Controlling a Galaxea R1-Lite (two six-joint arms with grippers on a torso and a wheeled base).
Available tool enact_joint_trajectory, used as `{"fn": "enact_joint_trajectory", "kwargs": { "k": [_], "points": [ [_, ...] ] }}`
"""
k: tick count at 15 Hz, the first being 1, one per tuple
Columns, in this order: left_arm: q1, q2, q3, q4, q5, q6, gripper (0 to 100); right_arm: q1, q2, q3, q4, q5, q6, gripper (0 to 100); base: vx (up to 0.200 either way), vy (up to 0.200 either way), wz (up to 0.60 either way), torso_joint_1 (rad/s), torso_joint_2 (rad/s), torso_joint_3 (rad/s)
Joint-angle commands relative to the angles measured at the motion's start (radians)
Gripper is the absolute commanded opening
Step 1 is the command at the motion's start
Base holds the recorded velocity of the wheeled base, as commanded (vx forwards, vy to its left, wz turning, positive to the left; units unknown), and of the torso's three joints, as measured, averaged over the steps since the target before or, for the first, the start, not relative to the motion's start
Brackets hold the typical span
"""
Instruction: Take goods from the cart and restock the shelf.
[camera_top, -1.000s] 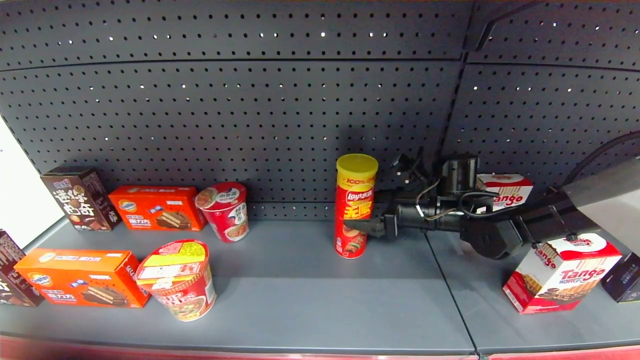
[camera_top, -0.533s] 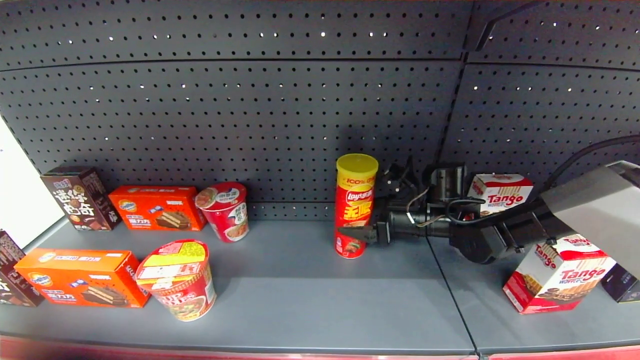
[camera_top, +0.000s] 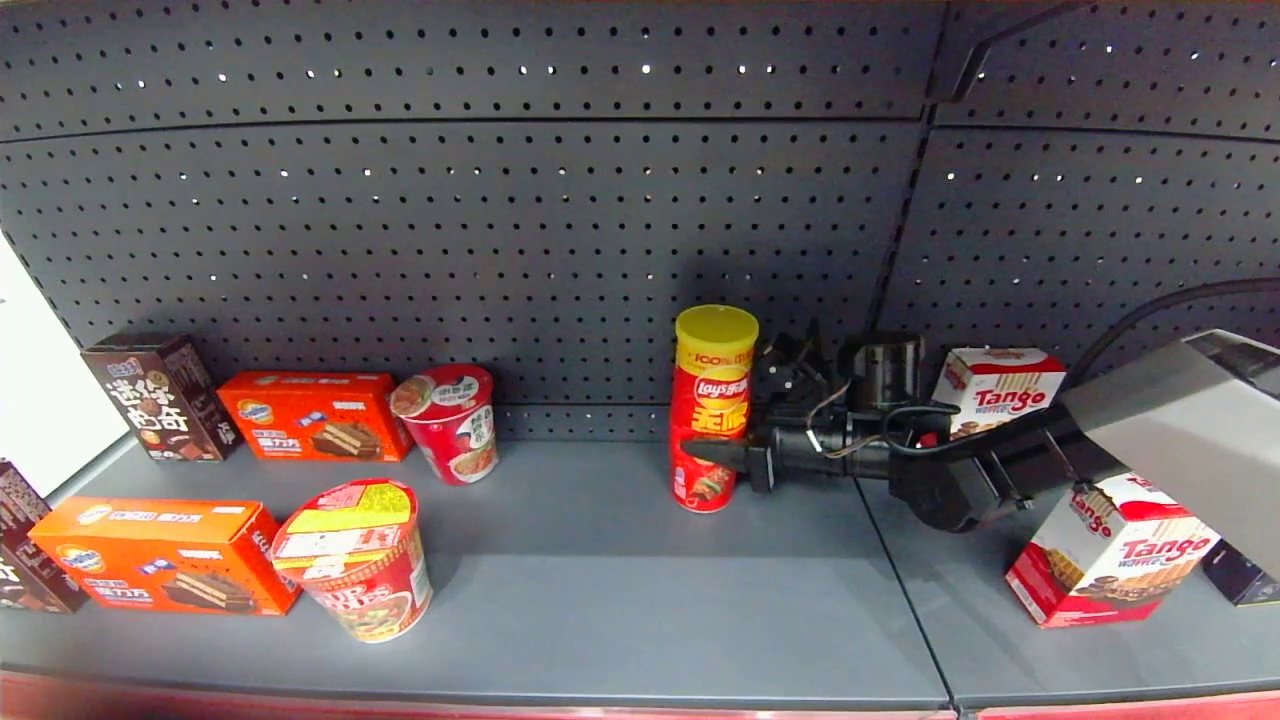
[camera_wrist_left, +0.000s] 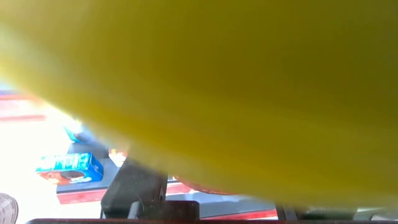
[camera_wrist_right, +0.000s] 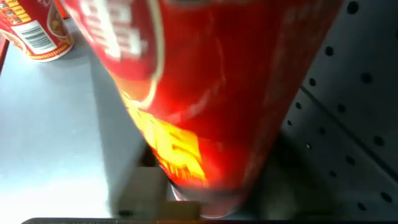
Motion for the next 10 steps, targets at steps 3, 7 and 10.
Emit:
{"fn": "enact_joint_trajectory", "kwargs": {
  "k": [3, 7, 10],
  "points": [
    [0.0, -0.007, 0.003, -0.002, 0.002, -0.001, 0, 0.033, -0.078, 0.055, -0.004, -0.032, 0.002, 0, 0.0, 0.0, 0.0, 0.0, 0.0, 0.0],
    [-0.001, -0.003, -0.009, -0.008, 0.0, -0.001, 0, 0.08, -0.251, 0.205, -0.008, -0.093, 0.037, 0, 0.0, 0.0, 0.0, 0.0, 0.0, 0.0],
    [0.0, -0.007, -0.032, -0.005, 0.0, -0.001, 0, 0.092, -0.453, 0.415, -0.007, -0.106, 0.043, 0, 0.0, 0.0, 0.0, 0.0, 0.0, 0.0]
  ]
}}
